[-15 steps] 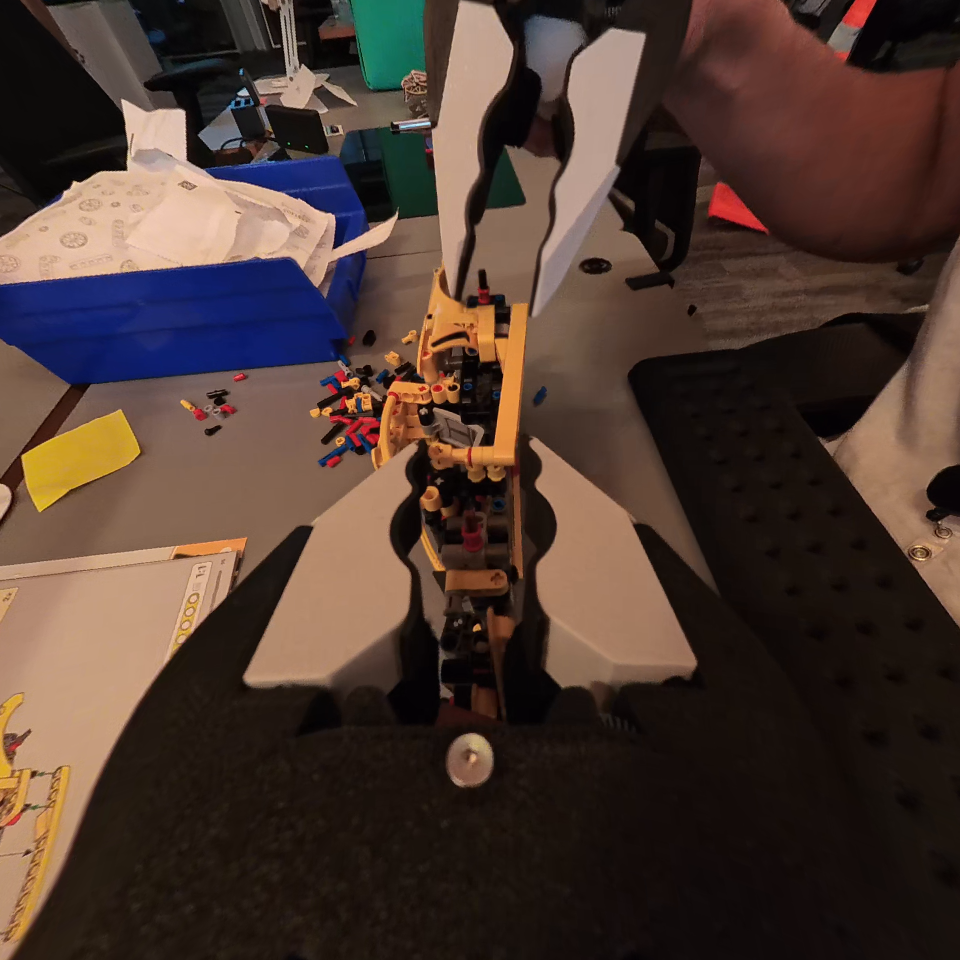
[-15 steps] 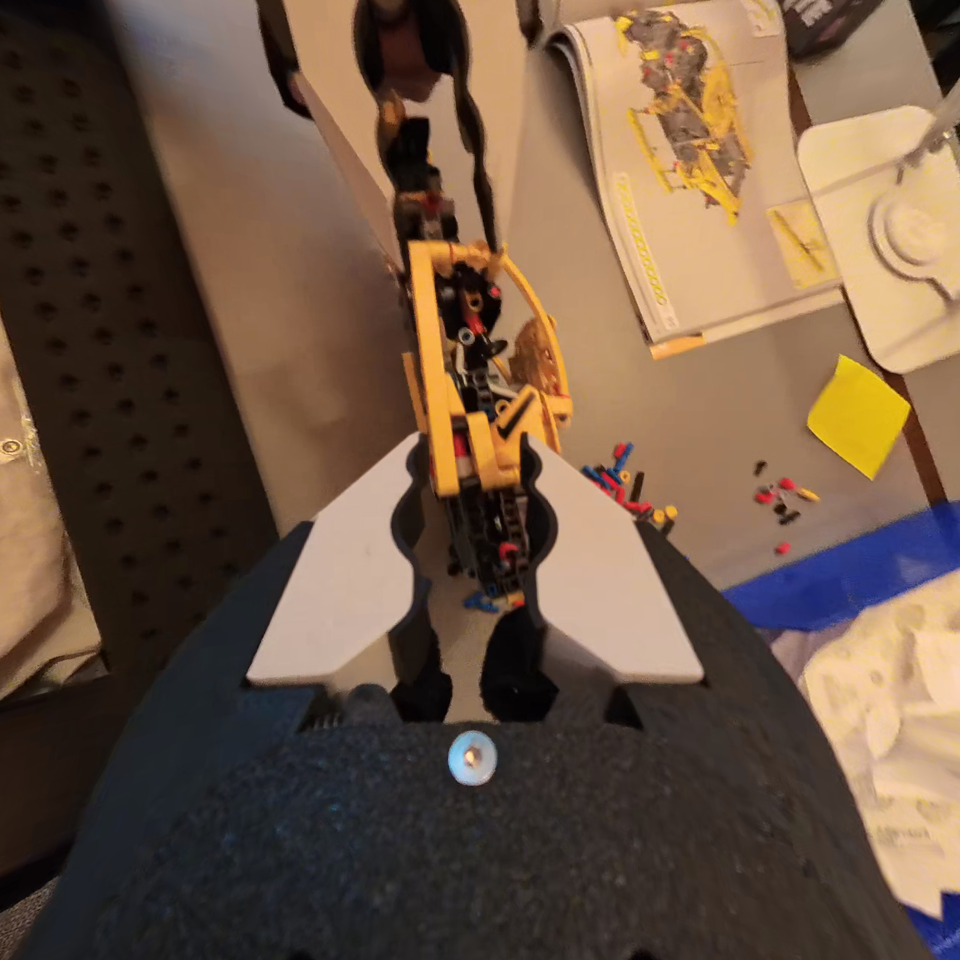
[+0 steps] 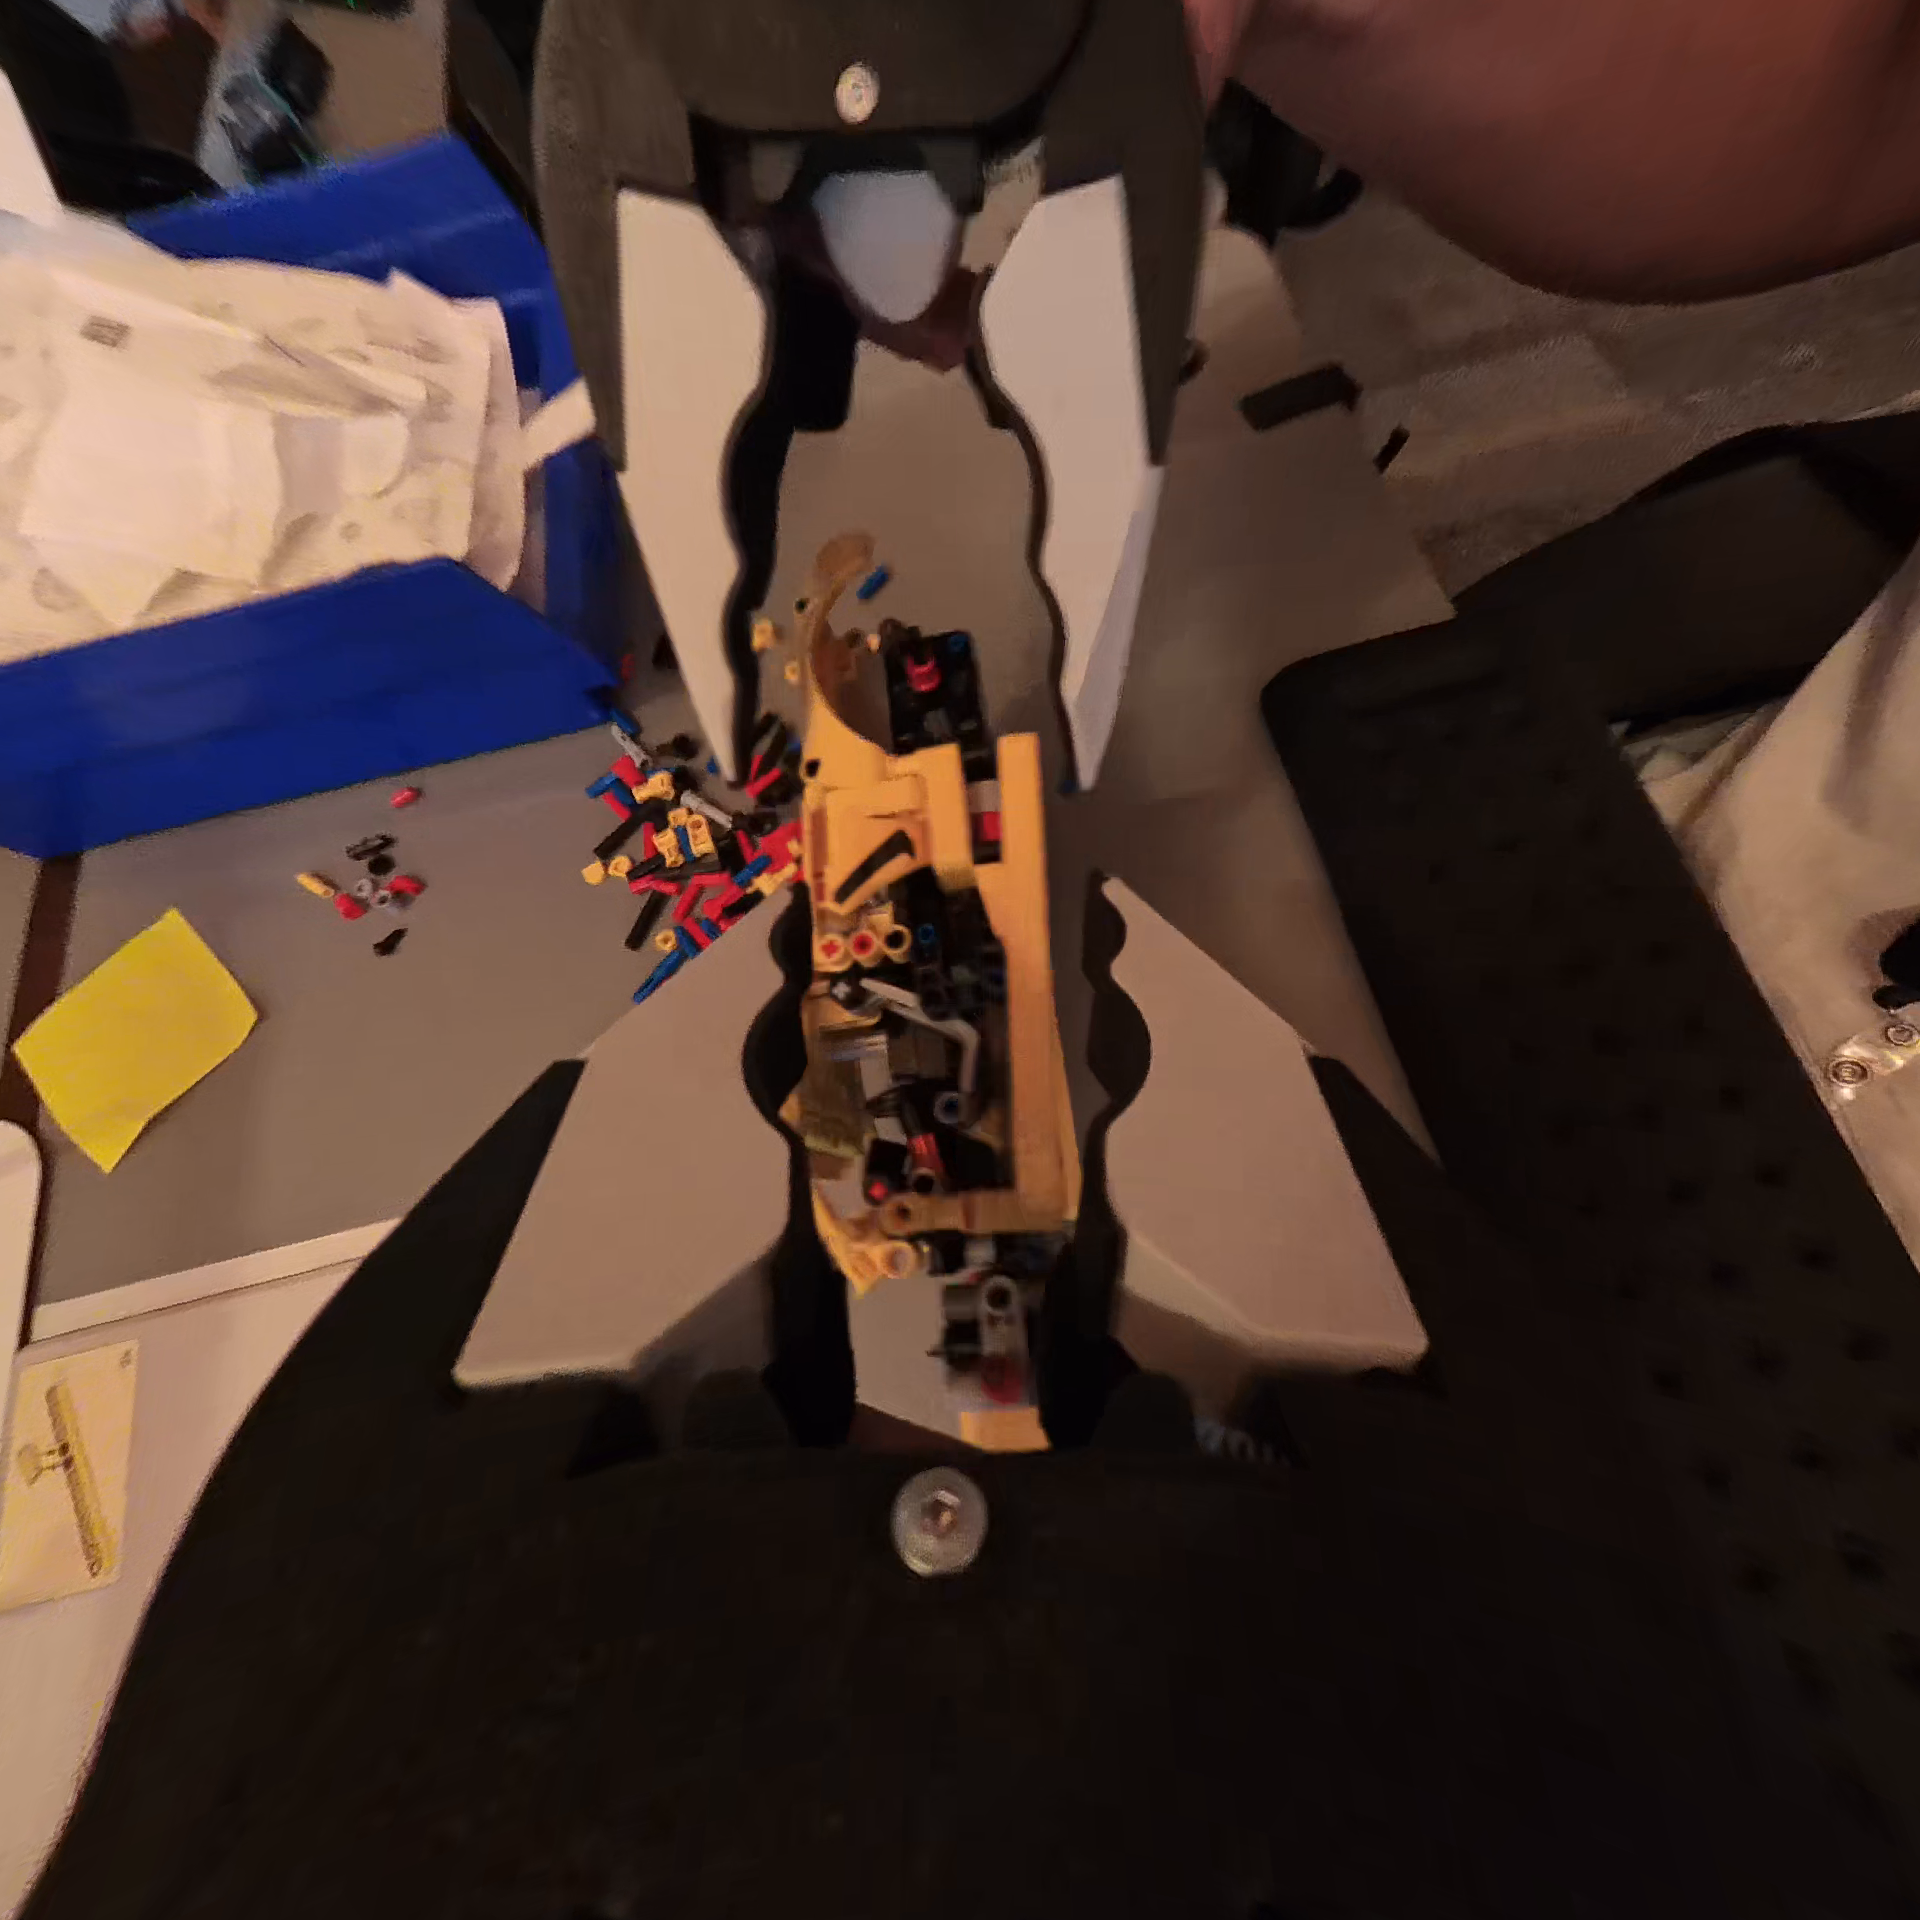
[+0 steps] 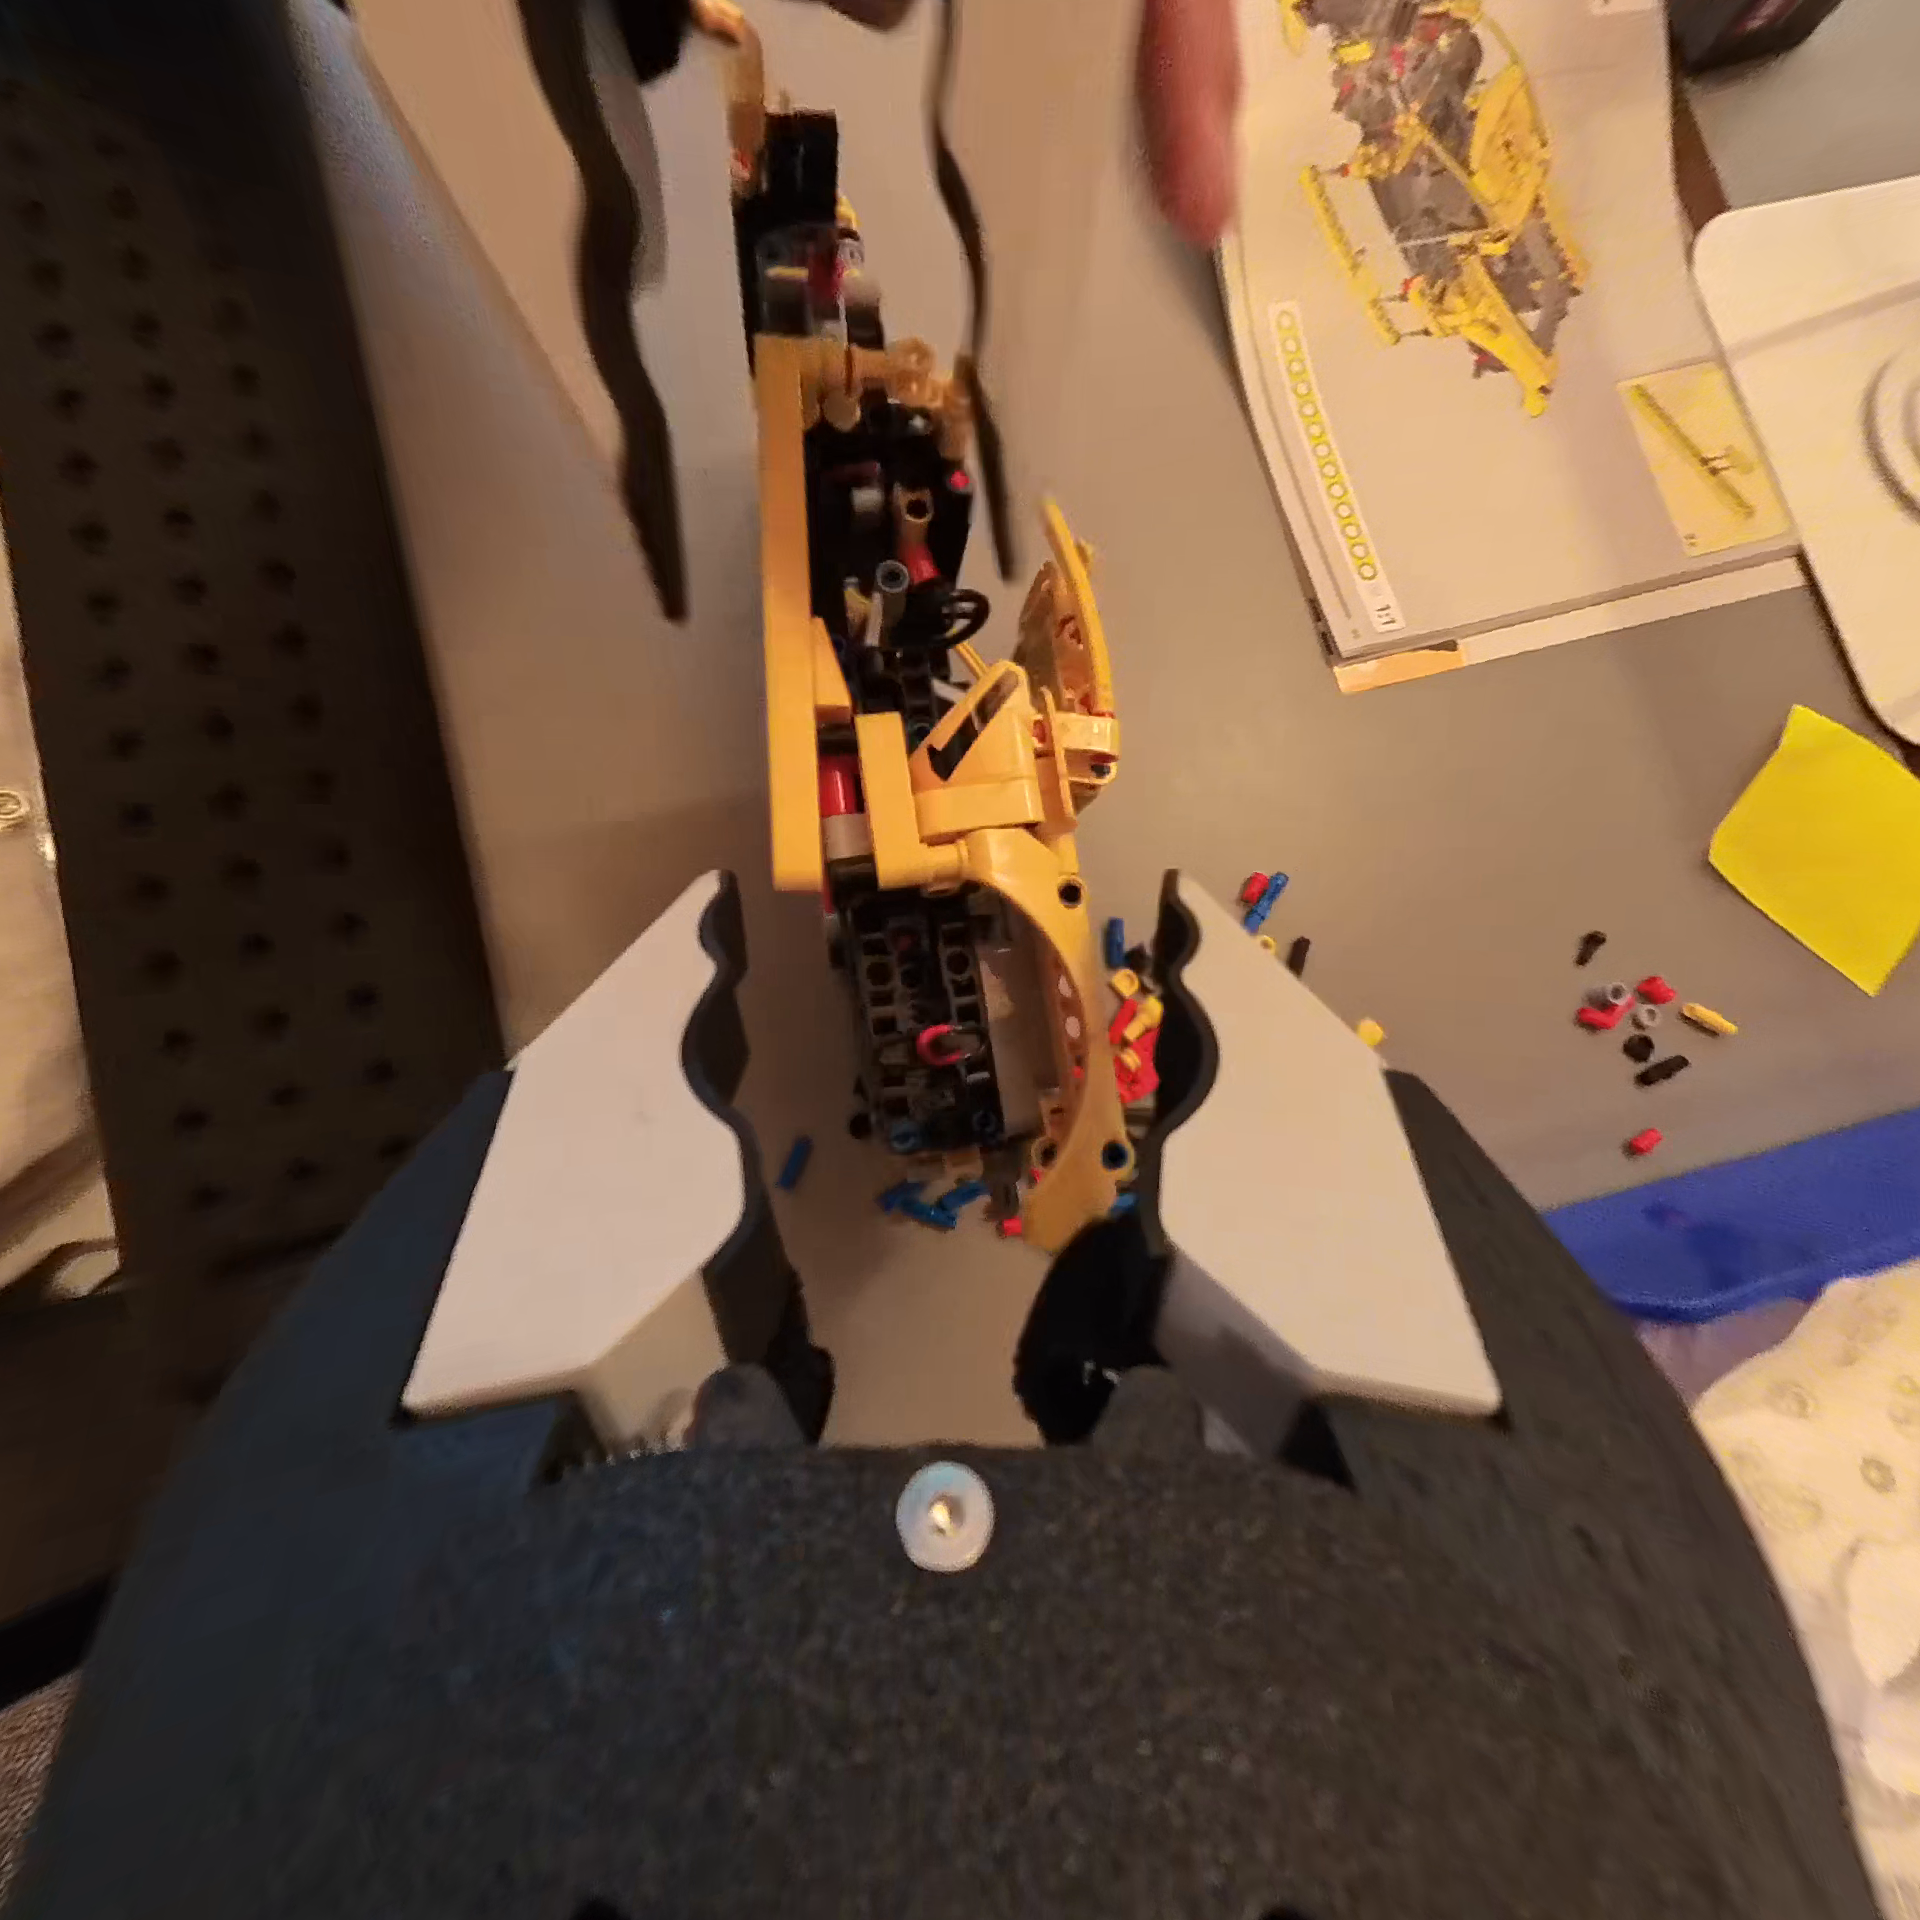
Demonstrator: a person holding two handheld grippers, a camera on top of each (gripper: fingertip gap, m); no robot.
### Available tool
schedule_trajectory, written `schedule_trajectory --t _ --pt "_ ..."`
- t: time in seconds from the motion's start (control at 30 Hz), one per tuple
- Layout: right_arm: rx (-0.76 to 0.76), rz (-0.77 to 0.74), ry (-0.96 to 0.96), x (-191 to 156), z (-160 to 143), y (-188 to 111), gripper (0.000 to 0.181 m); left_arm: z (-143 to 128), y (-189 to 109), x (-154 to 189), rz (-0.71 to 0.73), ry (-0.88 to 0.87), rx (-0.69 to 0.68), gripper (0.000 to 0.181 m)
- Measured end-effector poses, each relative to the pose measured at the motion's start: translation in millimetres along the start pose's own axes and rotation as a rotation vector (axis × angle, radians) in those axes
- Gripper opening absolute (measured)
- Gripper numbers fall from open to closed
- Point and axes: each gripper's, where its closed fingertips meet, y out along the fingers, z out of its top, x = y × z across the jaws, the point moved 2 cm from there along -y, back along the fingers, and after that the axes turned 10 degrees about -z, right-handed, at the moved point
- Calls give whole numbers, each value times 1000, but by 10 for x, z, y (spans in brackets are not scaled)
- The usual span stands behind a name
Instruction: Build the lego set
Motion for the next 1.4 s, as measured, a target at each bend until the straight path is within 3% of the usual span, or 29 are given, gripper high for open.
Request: schedule_trajectory --t 0.27,0.5,0.8,0.93,1.03,1.17,1.4 --pt "89 42 33 -27 26 28 57 -130 286 -139 -104 -103 -158 60" --pt "137 33 31 -7 29 31 52 -118 348 -175 -90 -192 -112 57" --pt "163 23 -10 -24 33 21 48 -112 352 -162 -80 -180 -90 53" --pt "165 48 61 2 46 13 51 -104 351 -178 -81 -204 -55 54" --pt "169 -25 98 -18 51 -65 54 -103 361 -147 -68 -171 -63 55" --pt "329 -48 210 -183 149 -332 42 -100 367 -122 -59 -165 -64 56" --pt "253 -367 -174 -249 166 -217 30 -102 361 -143 -81 -188 -53 56"
